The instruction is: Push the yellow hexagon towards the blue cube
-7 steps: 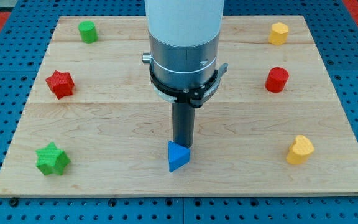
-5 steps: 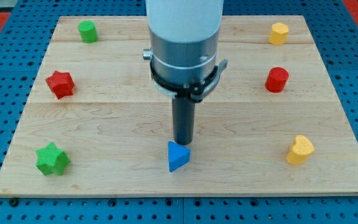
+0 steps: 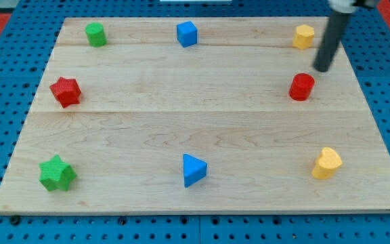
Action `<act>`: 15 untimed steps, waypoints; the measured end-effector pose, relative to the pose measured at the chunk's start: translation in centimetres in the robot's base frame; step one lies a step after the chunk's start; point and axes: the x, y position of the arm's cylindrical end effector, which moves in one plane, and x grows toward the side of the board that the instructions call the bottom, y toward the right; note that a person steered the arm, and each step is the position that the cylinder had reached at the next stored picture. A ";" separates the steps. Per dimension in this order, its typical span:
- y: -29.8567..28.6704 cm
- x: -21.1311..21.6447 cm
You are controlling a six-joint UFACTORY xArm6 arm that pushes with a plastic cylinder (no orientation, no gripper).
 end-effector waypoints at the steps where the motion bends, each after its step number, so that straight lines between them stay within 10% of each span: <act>1: 5.5 -3.8; 3: 0.0 -10.5; 5: -14.9 -8.1; 9: -10.6 -4.7; 11: 0.6 -3.5; 15: -8.3 -1.0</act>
